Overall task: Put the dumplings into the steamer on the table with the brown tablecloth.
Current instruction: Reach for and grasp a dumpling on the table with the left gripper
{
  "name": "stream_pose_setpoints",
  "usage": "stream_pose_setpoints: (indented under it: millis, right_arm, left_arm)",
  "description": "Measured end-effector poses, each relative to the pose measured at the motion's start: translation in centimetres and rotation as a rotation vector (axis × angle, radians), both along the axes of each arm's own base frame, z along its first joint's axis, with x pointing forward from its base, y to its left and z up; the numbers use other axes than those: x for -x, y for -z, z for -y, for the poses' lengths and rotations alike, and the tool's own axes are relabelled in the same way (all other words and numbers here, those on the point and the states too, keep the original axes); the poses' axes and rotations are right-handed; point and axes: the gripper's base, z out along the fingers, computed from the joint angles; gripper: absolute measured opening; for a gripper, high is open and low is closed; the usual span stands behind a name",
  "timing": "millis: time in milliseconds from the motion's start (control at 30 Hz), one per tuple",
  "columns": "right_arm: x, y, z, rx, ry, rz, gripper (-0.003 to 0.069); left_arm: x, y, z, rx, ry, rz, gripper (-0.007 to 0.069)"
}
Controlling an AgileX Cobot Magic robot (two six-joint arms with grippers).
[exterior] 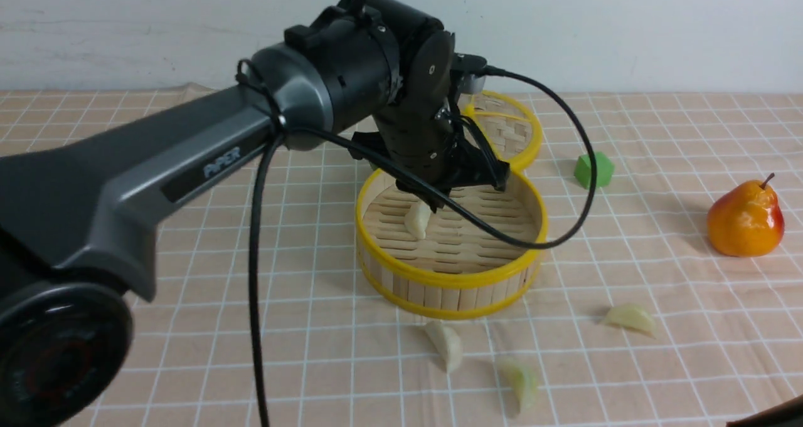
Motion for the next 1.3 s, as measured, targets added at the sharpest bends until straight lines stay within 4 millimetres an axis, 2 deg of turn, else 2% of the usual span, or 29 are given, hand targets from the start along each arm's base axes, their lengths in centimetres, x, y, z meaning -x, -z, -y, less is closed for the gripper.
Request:
stream_pose_setpoints:
  millis: [33,67,100,200,267,333,367,400,433,567,633,700,733,767,833,867,900,933,1033,1067,1133,1233,1300]
  right_arm:
    - [0.0,0.0,0.0,0.0,0.0,0.0,0.0086]
    - [0.0,0.0,0.0,0.0,0.0,0.0,0.0086]
    - [0.0,0.0,0.0,0.0,0.0,0.0,0.0087]
    - [0.0,0.0,0.0,0.001,0.0,0.0,0.0087]
    - [0.0,0.0,0.1,0.009,0.001,0.002,0.0087]
    - [0.0,0.1,0.1,0.01,0.001,0.002,0.0087]
    - [0.0,0.1,0.1,0.015,0.002,0.004,0.0087]
    - [0.0,0.1,0.1,0.016,0.002,0.004,0.0087]
    - [0.0,0.1,0.1,0.017,0.003,0.005,0.0087]
    - [-0.1,0.1,0.1,0.016,0.006,0.01,0.0092]
    - [-0.1,0.0,0.1,0.015,0.007,0.013,0.0095]
    - [-0.1,0.0,0.1,0.015,0.008,0.014,0.0095]
    - [-0.1,0.0,0.1,0.015,0.008,0.014,0.0095]
    - [-0.1,0.0,0.1,0.015,0.008,0.014,0.0097]
    - [-0.1,0.0,0.1,0.015,0.008,0.014,0.0099]
    - [-0.1,0.0,0.1,0.015,0.008,0.014,0.0099]
    - [-0.1,0.0,0.1,0.015,0.008,0.014,0.0102]
    - [-0.1,0.0,0.1,0.015,0.008,0.014,0.0103]
    - [-0.1,0.0,0.1,0.015,0.008,0.015,0.0105]
    - [-0.1,0.0,0.1,0.015,0.008,0.015,0.0105]
    - [-0.2,0.0,0.1,0.013,0.011,0.019,0.0105]
    - [-0.2,0.0,0.1,0.013,0.011,0.02,0.0105]
    - [-0.2,0.0,0.1,0.012,0.011,0.02,0.0105]
  left_arm:
    - [-0.9,1.4,0.2,-0.014,-0.009,-0.02,-0.0013]
    - [-1.1,1.4,0.3,-0.013,-0.009,-0.018,-0.0013]
    - [-1.7,2.9,0.6,-0.035,-0.013,-0.047,-0.0013]
    - [-2.1,3.8,0.9,-0.063,-0.01,-0.073,-0.0013]
    - [-2.1,3.6,1.0,-0.079,0.01,-0.075,0.0006]
    - [-2.0,2.9,1.1,-0.089,0.032,-0.063,0.0032]
    - [-1.7,1.8,1.1,-0.103,0.058,-0.046,0.008]
    - [-1.5,1.4,1.0,-0.109,0.066,-0.045,0.0094]
    - [-0.9,-0.3,0.8,-0.121,0.099,-0.035,0.016]
    - [1.1,-4.5,0.1,-0.107,0.196,-0.004,0.0295]
    - [2.5,-6.5,-0.4,-0.062,0.225,-0.001,0.0334]
    - [4.1,-7.6,-1.1,-0.035,0.248,-0.022,0.0353]
    - [4.1,-7.3,-1.1,-0.04,0.249,-0.031,0.0353]
    - [5.4,-7.7,-1.5,-0.033,0.262,-0.051,0.0357]
    - [7.8,-6.8,-2.3,-0.066,0.283,-0.116,0.0359]
    - [8.2,-7.1,-2.4,-0.066,0.287,-0.115,0.036]
    - [10.1,-5.8,-2.9,-0.094,0.292,-0.175,0.036]
    - [11.1,-5.5,-3.1,-0.092,0.287,-0.185,0.036]
    - [12.6,-3.6,-3.3,-0.048,0.206,-0.214,0.036]
    - [12.6,-3.5,-3.3,-0.043,0.197,-0.214,0.036]
    - [12.5,-1.5,-3.2,0.02,0.073,-0.232,0.036]
    - [11.7,0.5,-2.5,0.067,-0.022,-0.243,0.036]
    - [11.4,1.2,-2.2,0.076,-0.041,-0.245,0.036]
